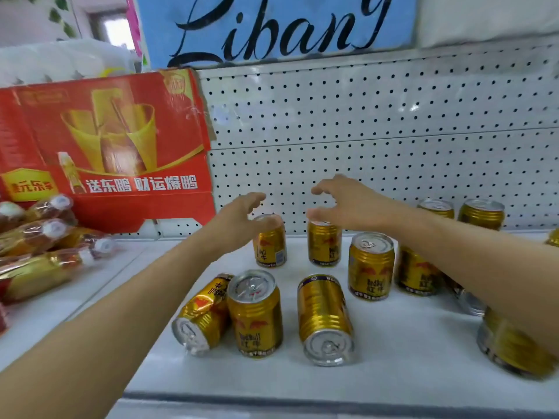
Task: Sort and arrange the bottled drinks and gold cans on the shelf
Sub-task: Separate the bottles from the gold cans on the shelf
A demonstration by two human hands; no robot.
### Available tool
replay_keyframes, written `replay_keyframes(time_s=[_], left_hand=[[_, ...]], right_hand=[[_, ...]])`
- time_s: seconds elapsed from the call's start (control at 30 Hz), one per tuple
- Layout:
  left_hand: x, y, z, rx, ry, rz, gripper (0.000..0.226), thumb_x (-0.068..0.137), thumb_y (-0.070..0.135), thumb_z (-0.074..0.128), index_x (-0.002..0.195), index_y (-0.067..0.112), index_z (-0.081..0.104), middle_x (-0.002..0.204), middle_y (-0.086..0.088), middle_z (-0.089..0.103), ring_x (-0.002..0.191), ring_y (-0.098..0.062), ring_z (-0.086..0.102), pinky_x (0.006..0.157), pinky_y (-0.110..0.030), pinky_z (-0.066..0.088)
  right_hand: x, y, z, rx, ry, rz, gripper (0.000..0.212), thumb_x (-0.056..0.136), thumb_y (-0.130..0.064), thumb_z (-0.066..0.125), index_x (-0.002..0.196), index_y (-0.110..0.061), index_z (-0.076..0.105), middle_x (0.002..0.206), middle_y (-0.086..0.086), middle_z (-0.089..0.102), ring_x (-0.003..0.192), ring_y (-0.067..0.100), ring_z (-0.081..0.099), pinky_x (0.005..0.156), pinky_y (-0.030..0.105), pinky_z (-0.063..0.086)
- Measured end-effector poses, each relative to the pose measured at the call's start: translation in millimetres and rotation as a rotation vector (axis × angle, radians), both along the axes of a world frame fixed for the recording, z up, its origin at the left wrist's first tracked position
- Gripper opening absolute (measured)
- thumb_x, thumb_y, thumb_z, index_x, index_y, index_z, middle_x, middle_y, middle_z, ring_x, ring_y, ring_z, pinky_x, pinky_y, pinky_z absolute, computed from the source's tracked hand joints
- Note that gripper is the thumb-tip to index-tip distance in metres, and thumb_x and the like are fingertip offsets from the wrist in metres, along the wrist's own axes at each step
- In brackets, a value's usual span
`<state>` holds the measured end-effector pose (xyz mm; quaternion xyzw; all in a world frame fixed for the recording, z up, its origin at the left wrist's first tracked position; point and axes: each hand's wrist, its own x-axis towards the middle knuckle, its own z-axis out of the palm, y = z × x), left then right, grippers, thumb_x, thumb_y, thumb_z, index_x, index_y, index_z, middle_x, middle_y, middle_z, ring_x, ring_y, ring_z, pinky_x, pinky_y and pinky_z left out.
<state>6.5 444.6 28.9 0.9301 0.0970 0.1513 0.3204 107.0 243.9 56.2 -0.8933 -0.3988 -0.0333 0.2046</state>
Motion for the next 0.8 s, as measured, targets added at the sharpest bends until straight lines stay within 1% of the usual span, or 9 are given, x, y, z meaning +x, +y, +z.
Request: replay_keyframes(time_s=[0.13, 0.27, 0.33, 0.4, 0.47, 0.57, 0.63, 0.7, 0.8], left_hand=[[-67.4, -2.8, 0.3, -0.014, -0.063, 0.007, 0.075, 0.068, 0.07, 0.056, 0.136, 0.038, 0.05, 0.132, 0.017, 0.053, 0.122, 0.0, 0.048, 0.105, -0.032, 0.039], [-107.8, 0.6, -15.7, -0.03, -0.012, -0.011, 0.059, 0.075, 0.067, 0.053, 0.127, 0.04, 0.056, 0.123, 0.026, 0.056, 0.114, 0.011, 0.05, 0.103, -0.026, 0.041], [-119.0, 2.3, -20.5, -0.014, 0.021, -0.012, 0.054, 0.079, 0.066, 0.052, 0.127, 0.041, 0.056, 0.123, 0.029, 0.056, 0.111, 0.015, 0.048, 0.098, -0.019, 0.04], [-129.1, 9.1, -24.9, -0.02, 0.06, -0.024, 0.065, 0.074, 0.076, 0.054, 0.131, 0.044, 0.051, 0.129, 0.029, 0.052, 0.117, 0.011, 0.047, 0.101, -0.024, 0.041], [-137.0, 13.8, -31.5, -0.021, 0.149, -0.013, 0.09, 0.06, 0.083, 0.062, 0.139, 0.046, 0.041, 0.137, 0.026, 0.045, 0.123, 0.001, 0.046, 0.101, -0.03, 0.042], [-139.6, 9.2, -47.0, 0.091, 0.257, 0.069, 0.106, 0.059, 0.072, 0.074, 0.146, 0.036, 0.026, 0.14, 0.014, 0.042, 0.12, -0.011, 0.049, 0.096, -0.031, 0.043], [-137.2, 4.0, -57.5, 0.106, 0.237, 0.113, 0.1, 0.064, 0.063, 0.078, 0.143, 0.03, 0.025, 0.136, 0.007, 0.045, 0.114, -0.013, 0.053, 0.092, -0.031, 0.045], [-134.6, 6.0, -64.0, 0.085, 0.203, 0.137, 0.089, 0.067, 0.055, 0.079, 0.135, 0.029, 0.028, 0.126, 0.007, 0.048, 0.101, -0.015, 0.06, 0.088, -0.035, 0.05], [-128.9, 14.6, -59.0, 0.015, 0.143, 0.156, 0.068, 0.068, 0.048, 0.079, 0.117, 0.032, 0.036, 0.108, 0.005, 0.056, 0.086, -0.015, 0.063, 0.078, -0.04, 0.054]], right_hand=[[-40.5, -22.3, 4.5, 0.025, -0.029, 0.189, 0.035, 0.096, -0.025, 0.055, 0.13, -0.035, 0.055, 0.129, -0.011, 0.052, 0.117, 0.006, 0.049, 0.101, 0.03, 0.042], [-75.2, -26.7, -6.5, -0.115, -0.056, 0.282, 0.035, 0.096, -0.025, 0.054, 0.129, -0.039, 0.055, 0.115, -0.019, 0.049, 0.094, -0.007, 0.046, 0.083, 0.013, 0.038], [-81.2, -25.1, -10.7, -0.166, -0.084, 0.267, 0.037, 0.096, -0.027, 0.053, 0.131, -0.04, 0.051, 0.122, -0.017, 0.047, 0.1, -0.004, 0.044, 0.087, 0.018, 0.037], [-83.9, -25.5, -11.8, -0.177, -0.082, 0.219, 0.04, 0.096, -0.025, 0.053, 0.133, -0.04, 0.05, 0.133, -0.013, 0.046, 0.114, 0.006, 0.046, 0.095, 0.025, 0.039], [-86.1, -27.1, -13.2, -0.182, -0.059, 0.189, 0.041, 0.096, -0.027, 0.055, 0.134, -0.04, 0.049, 0.14, -0.012, 0.043, 0.123, 0.009, 0.043, 0.096, 0.024, 0.037], [-87.0, -24.4, -17.4, -0.214, -0.054, 0.164, 0.043, 0.096, -0.029, 0.056, 0.137, -0.038, 0.046, 0.147, -0.008, 0.038, 0.135, 0.011, 0.034, 0.106, 0.028, 0.032], [-80.9, -22.2, -18.2, -0.238, -0.073, 0.101, 0.045, 0.095, -0.028, 0.056, 0.138, -0.036, 0.045, 0.146, -0.004, 0.04, 0.133, 0.014, 0.036, 0.109, 0.035, 0.033], [-70.2, -25.9, -17.0, -0.233, -0.076, 0.014, 0.046, 0.095, -0.029, 0.055, 0.139, -0.033, 0.045, 0.14, -0.001, 0.044, 0.126, 0.018, 0.041, 0.105, 0.04, 0.038], [-52.9, -39.2, -14.1, -0.176, -0.029, -0.123, 0.046, 0.095, -0.035, 0.054, 0.14, -0.03, 0.044, 0.143, 0.001, 0.042, 0.129, 0.021, 0.042, 0.105, 0.04, 0.039]])
